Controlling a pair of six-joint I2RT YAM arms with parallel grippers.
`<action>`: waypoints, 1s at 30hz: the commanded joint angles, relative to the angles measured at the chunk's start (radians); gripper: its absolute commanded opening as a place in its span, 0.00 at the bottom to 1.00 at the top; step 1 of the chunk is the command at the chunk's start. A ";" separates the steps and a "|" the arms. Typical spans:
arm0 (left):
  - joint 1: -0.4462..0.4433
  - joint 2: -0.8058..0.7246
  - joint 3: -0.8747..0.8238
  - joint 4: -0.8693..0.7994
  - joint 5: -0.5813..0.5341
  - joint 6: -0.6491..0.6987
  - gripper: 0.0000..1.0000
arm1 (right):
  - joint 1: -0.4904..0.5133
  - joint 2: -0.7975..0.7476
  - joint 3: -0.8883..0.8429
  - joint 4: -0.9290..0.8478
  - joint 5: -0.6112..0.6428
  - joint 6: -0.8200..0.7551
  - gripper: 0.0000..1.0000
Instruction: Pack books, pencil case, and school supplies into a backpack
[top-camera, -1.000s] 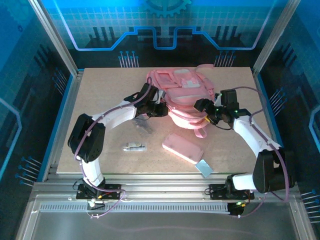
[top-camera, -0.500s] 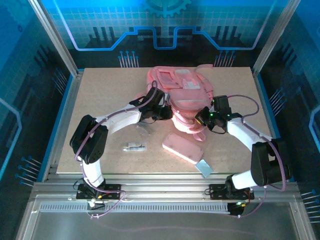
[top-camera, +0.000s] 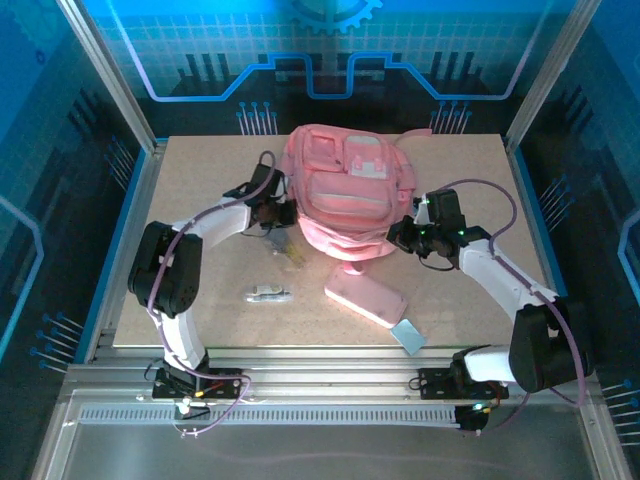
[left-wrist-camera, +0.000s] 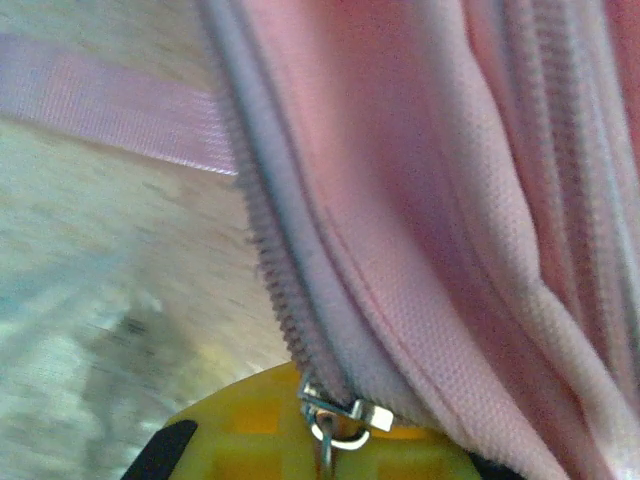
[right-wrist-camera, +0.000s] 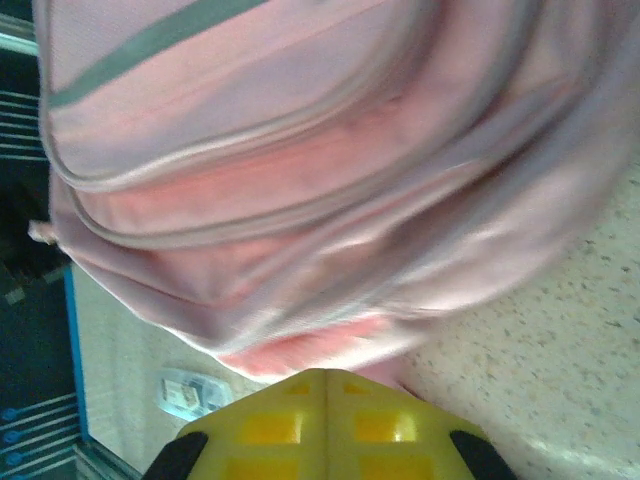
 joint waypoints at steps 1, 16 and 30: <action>0.063 0.026 0.096 0.047 -0.049 0.038 0.00 | -0.011 -0.036 0.057 -0.128 0.038 -0.126 0.00; -0.115 -0.117 0.100 0.021 0.180 -0.032 0.00 | 0.190 0.074 0.337 -0.138 0.044 -0.467 0.56; -0.158 -0.153 0.100 0.007 0.216 -0.051 0.00 | 0.271 0.350 0.527 -0.198 0.143 -0.781 0.71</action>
